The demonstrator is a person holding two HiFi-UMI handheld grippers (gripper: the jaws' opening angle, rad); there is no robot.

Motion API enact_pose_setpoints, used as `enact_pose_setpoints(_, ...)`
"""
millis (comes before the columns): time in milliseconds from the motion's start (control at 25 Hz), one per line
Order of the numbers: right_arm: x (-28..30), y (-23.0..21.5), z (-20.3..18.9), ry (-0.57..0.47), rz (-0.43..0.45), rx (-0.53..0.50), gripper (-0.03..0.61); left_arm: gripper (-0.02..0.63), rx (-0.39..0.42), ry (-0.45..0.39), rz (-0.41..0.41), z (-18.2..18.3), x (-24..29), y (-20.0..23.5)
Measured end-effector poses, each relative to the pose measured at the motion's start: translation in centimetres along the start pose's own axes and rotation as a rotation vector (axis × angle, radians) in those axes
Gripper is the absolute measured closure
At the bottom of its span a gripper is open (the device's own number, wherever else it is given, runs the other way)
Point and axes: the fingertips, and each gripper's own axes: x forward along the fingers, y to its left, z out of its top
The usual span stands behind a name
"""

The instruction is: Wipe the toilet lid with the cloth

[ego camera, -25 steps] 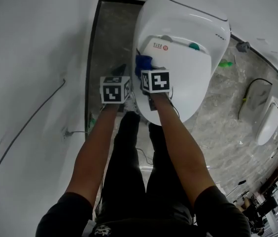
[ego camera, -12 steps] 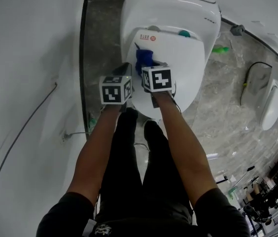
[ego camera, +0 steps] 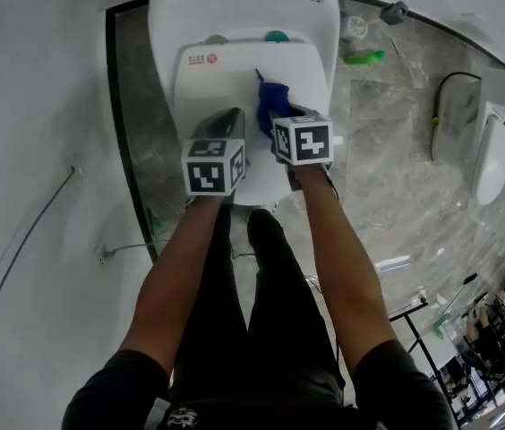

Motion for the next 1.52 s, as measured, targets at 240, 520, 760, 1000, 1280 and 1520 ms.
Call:
enact_pose_setpoints(240,-2.5,-5.7,-2.0,-0.028,-0.028,0.043,0.494,0.595,0.076,0.035,-0.047,-0.7,2.6,-6.0)
enact_pose_setpoints(520,-3.7,-9.9,-4.3,-0.027,-0.036,0.071,0.493,0.595,0.107,0.063,-0.055,-2.1,3.6,-9.2)
enact_pose_setpoints(760,-4.8,-5.3,-5.0,-0.053,0.046,-0.020,0.494,0.595,0.038,0.004,0.016,-3.1,0.7,-7.4)
enact_pose_setpoints(1000,-4.0,4.8,-6.4,-0.015,0.166,-0.111,0.494,0.595,-0.043,-0.029,0.136,-5.4,-4.7,-1.7)
enact_pose_setpoints(1280,-0.3,13.6,-7.8,0.015,0.163,-0.192,0.494,0.595,-0.132,-0.029,0.212,-9.3,-9.9,5.7)
enact_pose_setpoints(1520,2.4,18.7,-9.1,0.104,0.166,-0.215,0.494,0.595,-0.173,-0.001,0.227,-11.8,-11.8,10.0)
